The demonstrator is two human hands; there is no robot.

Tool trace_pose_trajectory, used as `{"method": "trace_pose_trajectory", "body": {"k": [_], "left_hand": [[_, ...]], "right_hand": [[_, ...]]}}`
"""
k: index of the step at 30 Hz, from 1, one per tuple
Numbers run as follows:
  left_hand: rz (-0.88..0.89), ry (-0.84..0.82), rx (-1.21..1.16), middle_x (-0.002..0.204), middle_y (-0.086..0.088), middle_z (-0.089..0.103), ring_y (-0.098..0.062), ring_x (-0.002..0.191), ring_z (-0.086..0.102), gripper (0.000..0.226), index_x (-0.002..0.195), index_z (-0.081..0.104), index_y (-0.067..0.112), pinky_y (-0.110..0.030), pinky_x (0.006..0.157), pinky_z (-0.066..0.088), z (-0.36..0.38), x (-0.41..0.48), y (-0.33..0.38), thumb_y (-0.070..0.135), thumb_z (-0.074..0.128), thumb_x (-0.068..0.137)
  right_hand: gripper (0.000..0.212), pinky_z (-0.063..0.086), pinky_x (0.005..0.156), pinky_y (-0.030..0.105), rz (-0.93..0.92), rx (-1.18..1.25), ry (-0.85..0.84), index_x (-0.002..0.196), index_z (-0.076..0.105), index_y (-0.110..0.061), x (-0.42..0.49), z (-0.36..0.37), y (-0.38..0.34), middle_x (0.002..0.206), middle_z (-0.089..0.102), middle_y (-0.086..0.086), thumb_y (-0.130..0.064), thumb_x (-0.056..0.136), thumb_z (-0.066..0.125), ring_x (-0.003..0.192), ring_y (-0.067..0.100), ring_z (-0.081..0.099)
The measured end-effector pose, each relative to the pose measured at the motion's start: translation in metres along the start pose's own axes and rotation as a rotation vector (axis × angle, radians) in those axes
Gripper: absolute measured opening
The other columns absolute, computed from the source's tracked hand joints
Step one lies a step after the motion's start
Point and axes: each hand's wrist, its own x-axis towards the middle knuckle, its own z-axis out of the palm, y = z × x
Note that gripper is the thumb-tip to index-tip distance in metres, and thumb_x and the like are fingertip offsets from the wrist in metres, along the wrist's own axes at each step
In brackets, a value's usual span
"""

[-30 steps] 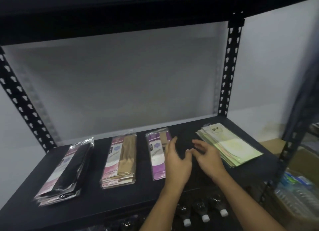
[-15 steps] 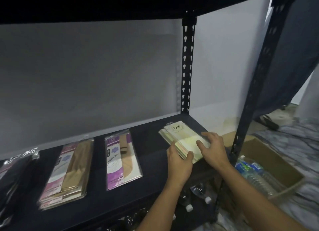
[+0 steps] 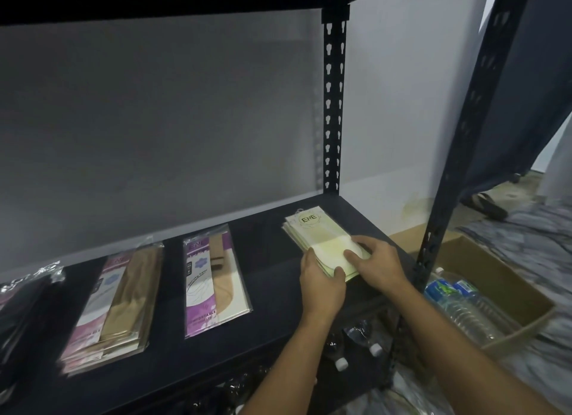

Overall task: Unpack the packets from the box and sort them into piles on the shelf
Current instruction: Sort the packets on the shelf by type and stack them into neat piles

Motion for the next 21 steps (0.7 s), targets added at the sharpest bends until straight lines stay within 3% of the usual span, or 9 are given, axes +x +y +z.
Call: {"method": "trace_pose_trajectory", "body": {"k": [7,11,17,21], "left_hand": [[0.015,0.020,0.019,0.142,-0.005,0.045,-0.022,0.127,0.049,0.060,0.142,0.040,0.007,-0.036,0.106,0.044,0.002,-0.003,-0.001,0.012,0.064,0.087],[0.005,0.010,0.017,0.143,-0.005,0.044,-0.022,0.128,0.048,0.060,0.142,0.040,0.007,-0.036,0.107,0.043,0.001,-0.001,0.001,0.012,0.062,0.087],[-0.015,-0.026,-0.018,0.128,-0.004,0.059,-0.020,0.112,0.059,0.048,0.129,0.053,0.012,-0.038,0.096,0.051,-0.013,0.008,-0.005,0.007,0.064,0.082],[-0.031,-0.026,-0.038,0.124,-0.003,0.062,-0.021,0.110,0.061,0.049,0.128,0.056,0.015,-0.039,0.094,0.053,-0.028,0.015,-0.010,0.005,0.064,0.081]], "right_hand": [[0.040,0.041,0.090,0.021,0.004,-0.001,-0.008,0.118,0.065,-0.010,-0.004,0.000,0.000,0.119,0.067,0.005,-0.021,0.080,0.072,0.110,0.019,0.060],[0.041,0.044,0.095,0.027,0.009,0.004,-0.026,0.120,0.064,-0.008,-0.004,-0.002,-0.003,0.121,0.066,0.006,-0.021,0.081,0.072,0.112,0.021,0.060],[0.045,0.037,0.090,0.019,0.023,0.000,-0.035,0.123,0.062,-0.008,-0.006,0.005,-0.007,0.124,0.064,0.007,-0.024,0.082,0.071,0.116,0.021,0.058],[0.047,0.038,0.093,0.021,0.020,0.013,-0.047,0.125,0.060,-0.007,-0.009,0.020,-0.017,0.127,0.063,0.008,-0.024,0.083,0.070,0.118,0.022,0.057]]}}
